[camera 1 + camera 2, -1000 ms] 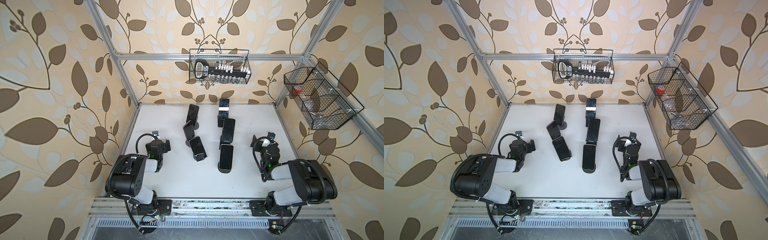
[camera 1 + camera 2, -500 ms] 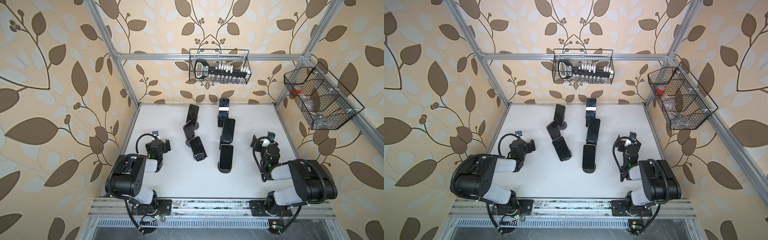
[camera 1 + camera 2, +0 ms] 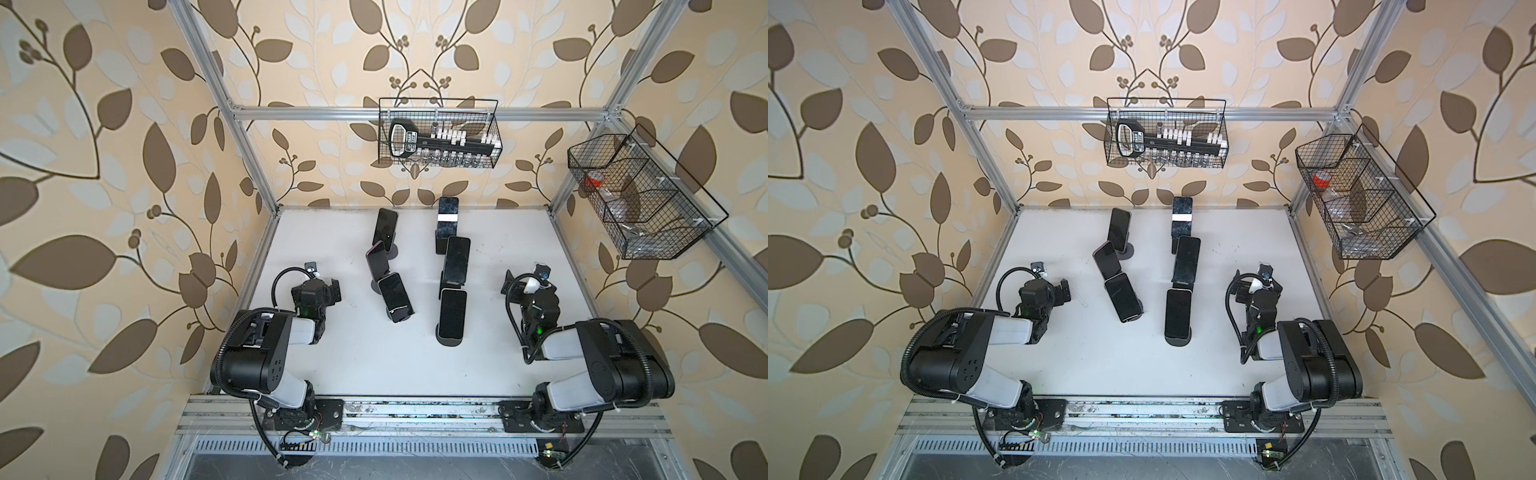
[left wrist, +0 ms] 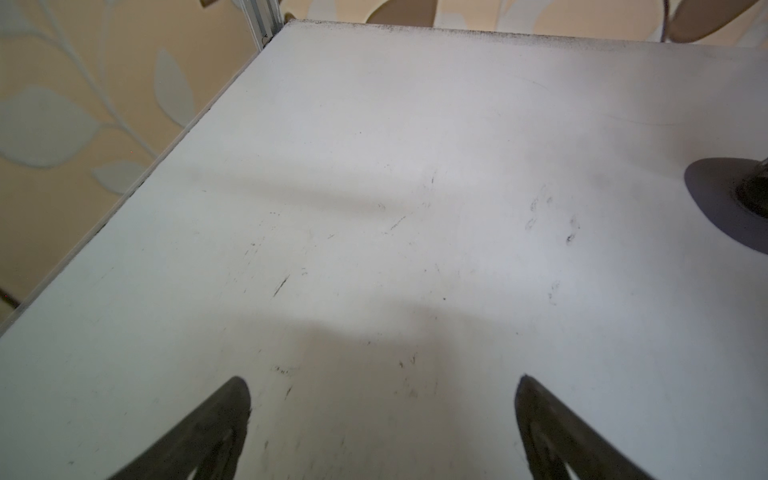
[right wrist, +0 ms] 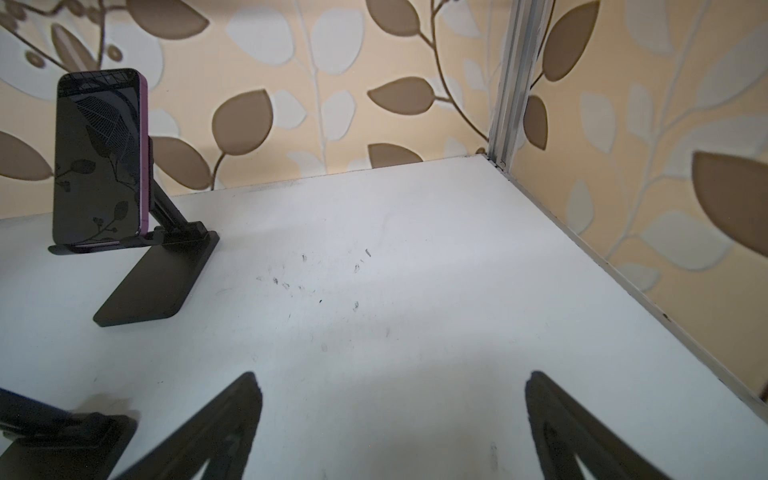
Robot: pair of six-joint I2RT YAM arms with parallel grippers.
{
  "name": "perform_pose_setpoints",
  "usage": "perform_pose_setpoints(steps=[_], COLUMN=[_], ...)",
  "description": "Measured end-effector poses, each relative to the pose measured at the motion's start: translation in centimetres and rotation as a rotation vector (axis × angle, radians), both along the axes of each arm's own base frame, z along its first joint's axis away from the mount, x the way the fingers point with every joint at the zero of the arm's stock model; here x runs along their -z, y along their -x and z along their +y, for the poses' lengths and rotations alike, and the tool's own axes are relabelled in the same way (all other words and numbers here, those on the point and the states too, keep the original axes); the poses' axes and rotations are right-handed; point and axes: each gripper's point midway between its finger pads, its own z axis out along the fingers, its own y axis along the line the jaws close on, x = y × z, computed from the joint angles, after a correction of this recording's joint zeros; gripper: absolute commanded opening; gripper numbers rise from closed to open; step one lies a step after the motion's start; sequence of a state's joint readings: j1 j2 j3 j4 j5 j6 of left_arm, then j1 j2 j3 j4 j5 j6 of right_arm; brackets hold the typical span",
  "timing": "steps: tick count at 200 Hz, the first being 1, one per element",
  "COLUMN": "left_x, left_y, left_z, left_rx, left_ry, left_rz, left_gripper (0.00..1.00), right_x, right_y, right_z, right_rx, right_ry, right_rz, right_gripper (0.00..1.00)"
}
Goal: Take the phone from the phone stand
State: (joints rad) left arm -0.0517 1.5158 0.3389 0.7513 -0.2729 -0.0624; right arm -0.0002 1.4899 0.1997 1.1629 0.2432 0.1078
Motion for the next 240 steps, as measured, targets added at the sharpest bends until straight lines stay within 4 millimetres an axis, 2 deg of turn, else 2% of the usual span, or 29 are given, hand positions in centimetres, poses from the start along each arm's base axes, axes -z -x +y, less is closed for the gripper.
perform_pose_setpoints(steps=[77,103,118,130,155,176,202,240], left_x=[-0.1,-0.9,-2.8,-5.2,-9.8,-11.6,-14.0,-19.5], left_y=[-0.1,0.1,0.3,0.5,1.0,1.5,1.5,2.3], left_z=[0.0,0.0,0.0,0.0,-0.1,-0.5,-1.3,-2.4], left_rx=[0.000,0.003,0.004,0.003,0.008,0.027,0.064,0.120], left_ry=[0.000,0.000,0.001,0.004,0.017,0.043,0.073,0.106], left_rz=[-0.003,-0.008,-0.044,-0.104,-0.230,-0.252,-0.239,-0.266], left_gripper=[0.99,0.99,0.99,0.99,0.99,0.99,0.98,0.98], right_x=[-0.1,-0.8,-1.1,-1.6,-4.9,-8.0,-10.9,-13.2], right_y=[0.0,0.4,1.1,1.6,2.3,2.4,2.4,2.8], right_z=[-0.1,-0.5,-0.5,-0.5,-0.7,-0.7,-0.5,-0.3], right_rx=[0.005,0.029,0.031,0.039,0.053,0.054,0.050,0.064], right_ry=[0.001,-0.002,-0.001,0.000,-0.001,-0.002,-0.052,-0.205], right_rz=[-0.003,-0.032,-0.048,-0.062,-0.126,-0.177,-0.190,-0.134], right_gripper=[1.00,1.00,1.00,1.00,0.99,0.99,0.96,0.94])
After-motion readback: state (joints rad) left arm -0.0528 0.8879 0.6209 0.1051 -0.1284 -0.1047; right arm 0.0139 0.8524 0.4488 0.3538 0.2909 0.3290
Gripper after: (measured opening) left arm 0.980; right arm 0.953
